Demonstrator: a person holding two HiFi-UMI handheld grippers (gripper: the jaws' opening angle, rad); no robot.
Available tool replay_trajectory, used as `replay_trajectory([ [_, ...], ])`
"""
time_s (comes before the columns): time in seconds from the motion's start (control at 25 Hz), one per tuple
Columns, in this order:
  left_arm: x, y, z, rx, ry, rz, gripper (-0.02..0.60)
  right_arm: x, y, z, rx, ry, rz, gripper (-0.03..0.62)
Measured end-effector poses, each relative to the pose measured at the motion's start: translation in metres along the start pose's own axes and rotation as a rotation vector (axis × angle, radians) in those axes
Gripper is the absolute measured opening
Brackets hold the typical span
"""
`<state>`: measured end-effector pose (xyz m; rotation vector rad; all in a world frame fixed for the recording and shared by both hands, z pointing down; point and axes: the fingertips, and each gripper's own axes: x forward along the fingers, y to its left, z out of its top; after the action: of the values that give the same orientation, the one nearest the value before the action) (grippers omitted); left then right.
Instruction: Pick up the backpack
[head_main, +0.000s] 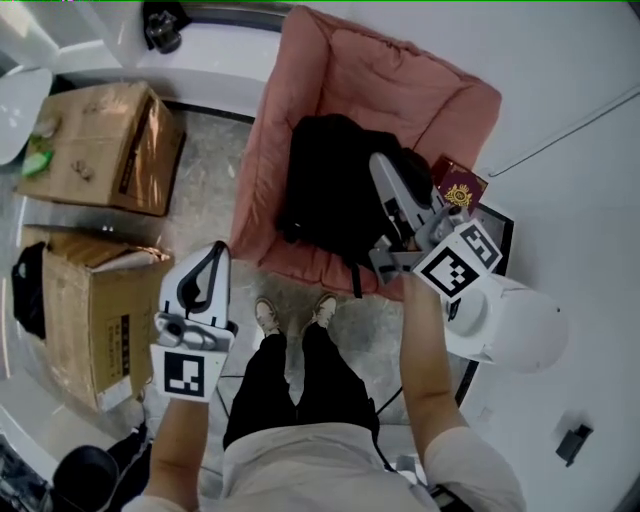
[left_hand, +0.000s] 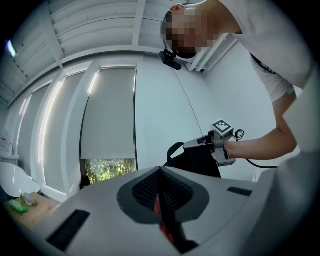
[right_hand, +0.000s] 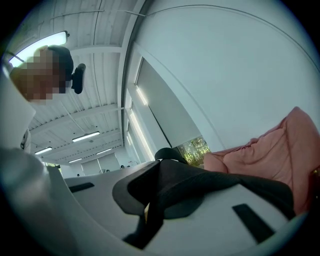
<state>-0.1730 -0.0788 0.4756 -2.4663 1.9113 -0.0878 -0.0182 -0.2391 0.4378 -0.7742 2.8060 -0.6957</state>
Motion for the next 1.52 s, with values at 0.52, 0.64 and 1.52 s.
replay_trajectory([
  [0.52,-0.002,0.016,0.079,0.010,-0.132,-0.035,0.011,-0.017,0.067,0.078,-0.124,-0.075,-0.034,0.029],
  [0.64,-0.005,0.015,0.094,0.017,-0.158,-0.043,0.011,-0.023,0.076,0.089,-0.141,-0.089,-0.056,0.029],
  [1.52,-0.043,0.037,0.162,0.051,-0.278,-0.026,0.011,-0.105,0.120,0.173,-0.273,-0.201,-0.210,0.028],
])
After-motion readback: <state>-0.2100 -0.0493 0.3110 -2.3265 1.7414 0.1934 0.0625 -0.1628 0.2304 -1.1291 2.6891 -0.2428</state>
